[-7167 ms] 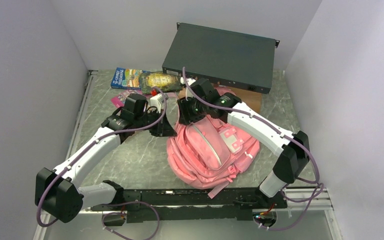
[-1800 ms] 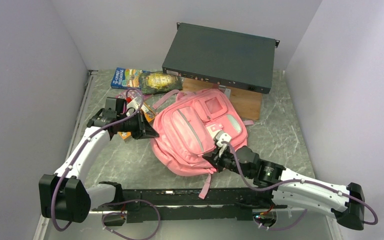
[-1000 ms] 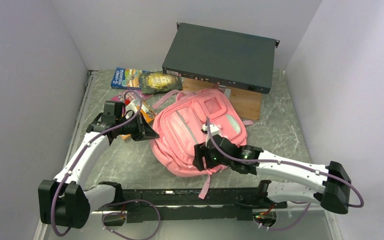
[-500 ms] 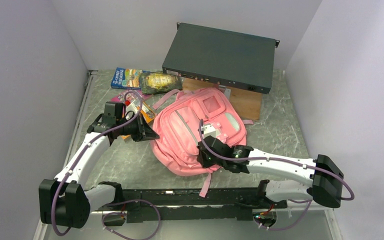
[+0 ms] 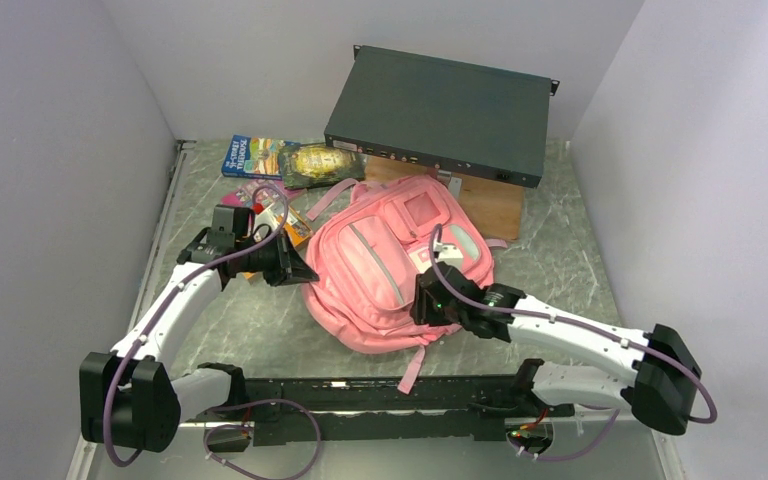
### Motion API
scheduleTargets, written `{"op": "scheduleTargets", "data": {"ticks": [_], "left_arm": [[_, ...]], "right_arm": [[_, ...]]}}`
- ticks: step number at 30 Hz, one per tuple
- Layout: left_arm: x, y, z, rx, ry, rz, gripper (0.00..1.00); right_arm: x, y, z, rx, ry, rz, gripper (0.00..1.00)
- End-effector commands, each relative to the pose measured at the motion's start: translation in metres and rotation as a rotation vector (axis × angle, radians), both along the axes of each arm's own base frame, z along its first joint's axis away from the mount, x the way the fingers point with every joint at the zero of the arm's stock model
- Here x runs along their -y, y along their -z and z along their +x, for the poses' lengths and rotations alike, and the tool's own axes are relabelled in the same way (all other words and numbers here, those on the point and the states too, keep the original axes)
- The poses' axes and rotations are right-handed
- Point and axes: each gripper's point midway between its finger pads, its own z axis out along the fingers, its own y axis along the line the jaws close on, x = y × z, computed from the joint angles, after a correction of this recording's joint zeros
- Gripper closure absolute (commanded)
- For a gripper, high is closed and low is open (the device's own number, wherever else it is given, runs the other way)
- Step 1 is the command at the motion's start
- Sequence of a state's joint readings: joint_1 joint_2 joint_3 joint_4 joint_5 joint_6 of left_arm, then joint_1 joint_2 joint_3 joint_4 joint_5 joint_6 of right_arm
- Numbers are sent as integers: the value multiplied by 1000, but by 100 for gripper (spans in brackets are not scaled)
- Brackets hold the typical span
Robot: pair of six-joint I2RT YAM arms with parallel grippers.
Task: Pack the student bag
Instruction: Zip the student bag at the center of the board.
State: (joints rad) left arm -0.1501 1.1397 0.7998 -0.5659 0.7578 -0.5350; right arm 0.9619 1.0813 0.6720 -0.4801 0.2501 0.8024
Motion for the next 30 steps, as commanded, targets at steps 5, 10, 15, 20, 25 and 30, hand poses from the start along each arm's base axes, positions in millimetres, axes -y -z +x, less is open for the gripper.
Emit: {"op": "scheduleTargets", "data": {"ticks": [5, 10, 15, 20, 25, 30], "left_arm": [[8, 3, -4, 55, 32, -77, 100], [5, 6, -6, 64, 24, -54, 100], [3, 7, -6, 65, 21, -34, 100], [4, 8, -5, 64, 25, -37, 100], [4, 4, -7, 76, 23, -44, 100], [5, 2, -10, 75, 19, -63, 100]], "right_arm": [[-10, -39, -8, 135, -249, 57, 39], [-1, -19, -27, -1, -219, 29, 42], [10, 13, -57, -147, -202, 37, 52], [7, 21, -58, -137, -206, 67, 58], [-1, 34, -53, -163, -222, 23, 61], [-5, 41, -52, -167, -242, -6, 68]]}}
